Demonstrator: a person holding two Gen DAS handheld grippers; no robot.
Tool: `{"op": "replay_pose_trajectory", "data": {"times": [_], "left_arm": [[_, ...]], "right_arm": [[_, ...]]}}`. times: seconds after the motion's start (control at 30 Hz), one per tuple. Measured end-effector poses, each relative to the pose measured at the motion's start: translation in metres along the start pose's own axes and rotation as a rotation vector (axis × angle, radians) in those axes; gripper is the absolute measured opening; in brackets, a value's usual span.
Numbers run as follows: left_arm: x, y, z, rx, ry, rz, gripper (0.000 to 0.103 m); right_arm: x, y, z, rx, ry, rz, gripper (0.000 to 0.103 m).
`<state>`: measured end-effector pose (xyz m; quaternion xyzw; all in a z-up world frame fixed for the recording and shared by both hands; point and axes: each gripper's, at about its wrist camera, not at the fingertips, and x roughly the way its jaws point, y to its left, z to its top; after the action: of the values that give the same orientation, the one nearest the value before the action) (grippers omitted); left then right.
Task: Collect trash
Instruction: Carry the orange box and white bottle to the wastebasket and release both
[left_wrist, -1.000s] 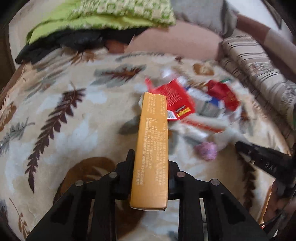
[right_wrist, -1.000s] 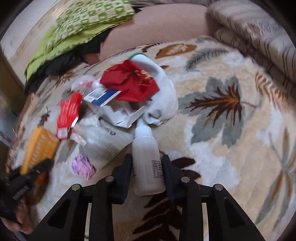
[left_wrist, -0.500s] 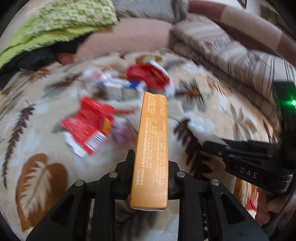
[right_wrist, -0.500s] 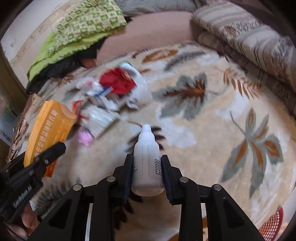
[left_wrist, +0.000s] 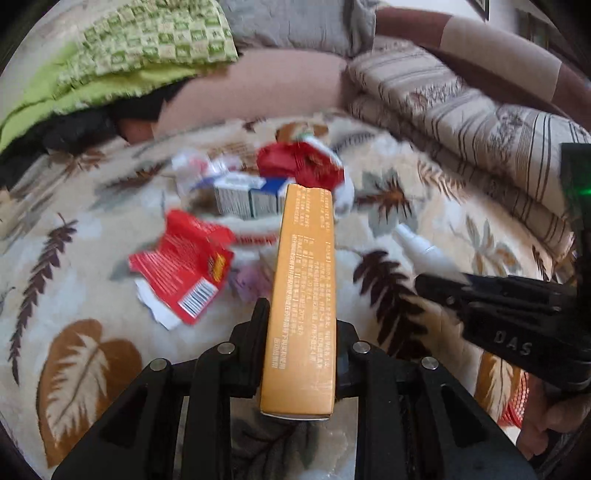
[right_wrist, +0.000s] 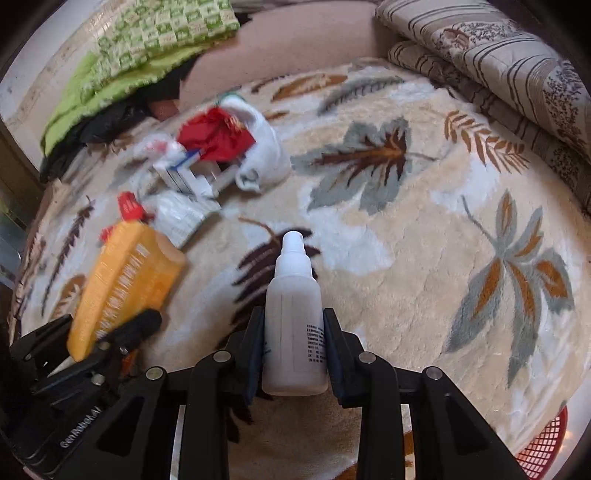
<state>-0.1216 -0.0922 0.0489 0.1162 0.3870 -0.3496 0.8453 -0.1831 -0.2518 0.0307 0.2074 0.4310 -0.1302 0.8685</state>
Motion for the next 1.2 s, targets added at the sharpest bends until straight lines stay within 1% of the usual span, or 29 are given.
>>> {"op": "replay_pose_trajectory", "data": {"times": [0.13,0.2,0.53,0.8,1.2], "left_arm": [[0.002,0.004,0.002,-0.009,-0.001,0.028,0.025],[0.001,0.007,0.002,-0.017,-0.001,0.035,0.025],[-0.001,0.012,0.003,-0.018,-0.022,0.09,0.025],[-0.004,0.006,0.002,0.013,-0.042,0.108,0.025],[-0.004,0.006,0.001,0.015,-0.043,0.107,0.025]], "right_arm": [[-0.024,0.008,0.002,-0.034,-0.122,-0.049,0.032],[-0.028,0.01,0.003,-0.04,-0.146,-0.052,0.032],[-0.028,0.015,0.005,-0.053,-0.143,-0.047,0.032],[-0.029,0.011,0.004,-0.041,-0.144,-0.053,0.032],[-0.03,0.01,0.004,-0.041,-0.146,-0.054,0.032]]}}
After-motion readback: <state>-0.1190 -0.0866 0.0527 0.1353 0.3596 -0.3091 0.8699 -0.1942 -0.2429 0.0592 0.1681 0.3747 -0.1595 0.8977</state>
